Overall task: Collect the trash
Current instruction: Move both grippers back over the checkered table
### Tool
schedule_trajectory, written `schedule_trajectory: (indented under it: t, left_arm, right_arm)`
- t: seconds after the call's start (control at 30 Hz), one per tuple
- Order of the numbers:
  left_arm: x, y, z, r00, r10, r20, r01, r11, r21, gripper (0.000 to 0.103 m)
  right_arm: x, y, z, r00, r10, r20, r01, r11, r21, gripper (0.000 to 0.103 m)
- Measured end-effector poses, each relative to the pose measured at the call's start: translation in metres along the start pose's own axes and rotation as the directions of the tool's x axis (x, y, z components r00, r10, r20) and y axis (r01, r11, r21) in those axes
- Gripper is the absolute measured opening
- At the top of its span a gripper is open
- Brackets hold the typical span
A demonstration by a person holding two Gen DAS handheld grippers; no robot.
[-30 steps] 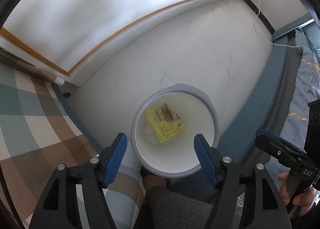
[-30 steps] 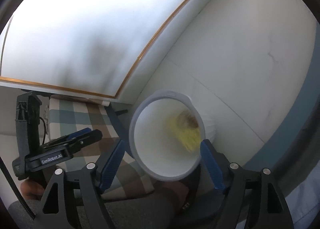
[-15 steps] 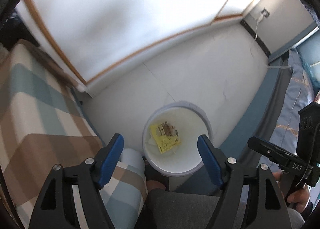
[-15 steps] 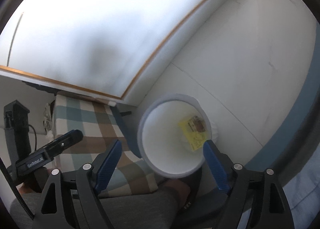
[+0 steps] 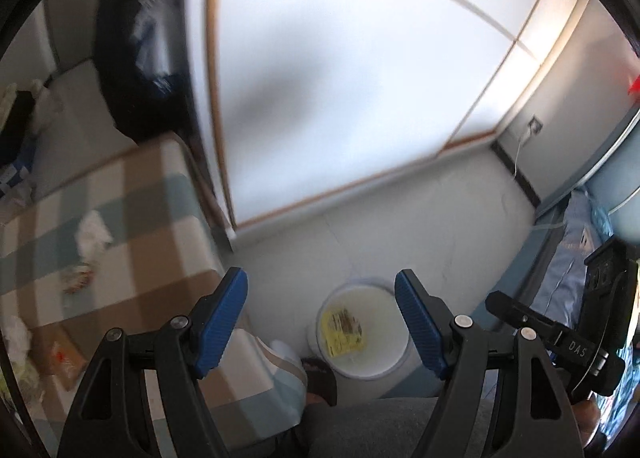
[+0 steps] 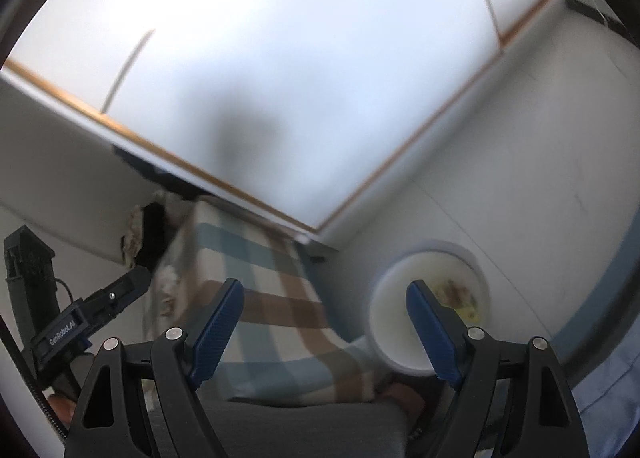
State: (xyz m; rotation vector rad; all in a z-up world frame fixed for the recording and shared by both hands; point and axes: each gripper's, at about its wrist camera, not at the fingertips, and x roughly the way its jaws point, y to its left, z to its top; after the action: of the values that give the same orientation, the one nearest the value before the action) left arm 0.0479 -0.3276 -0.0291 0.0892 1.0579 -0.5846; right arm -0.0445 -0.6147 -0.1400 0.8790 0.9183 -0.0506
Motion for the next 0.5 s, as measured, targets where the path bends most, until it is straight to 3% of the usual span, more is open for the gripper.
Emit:
schedule_trajectory:
  t: [0.2,0.5]
  left_arm:
    - [-0.052,0.036,-0.004,0.989,0.039,0.143,-0.032,0.998,-0.047,0.073]
    - [-0.106,0.091,-0.016,0.957,0.122,0.264,-0.089,0.987,-0.134,0.074]
  right_arm:
    - [-0.017,0.059,-0.004,0.997,0.066,0.044,-0.060,0.991,-0.115,0.084]
    - [-0.028,0.153,-0.020,0.975,0.211,0.066,-0.187,0.946,-0.266,0.084]
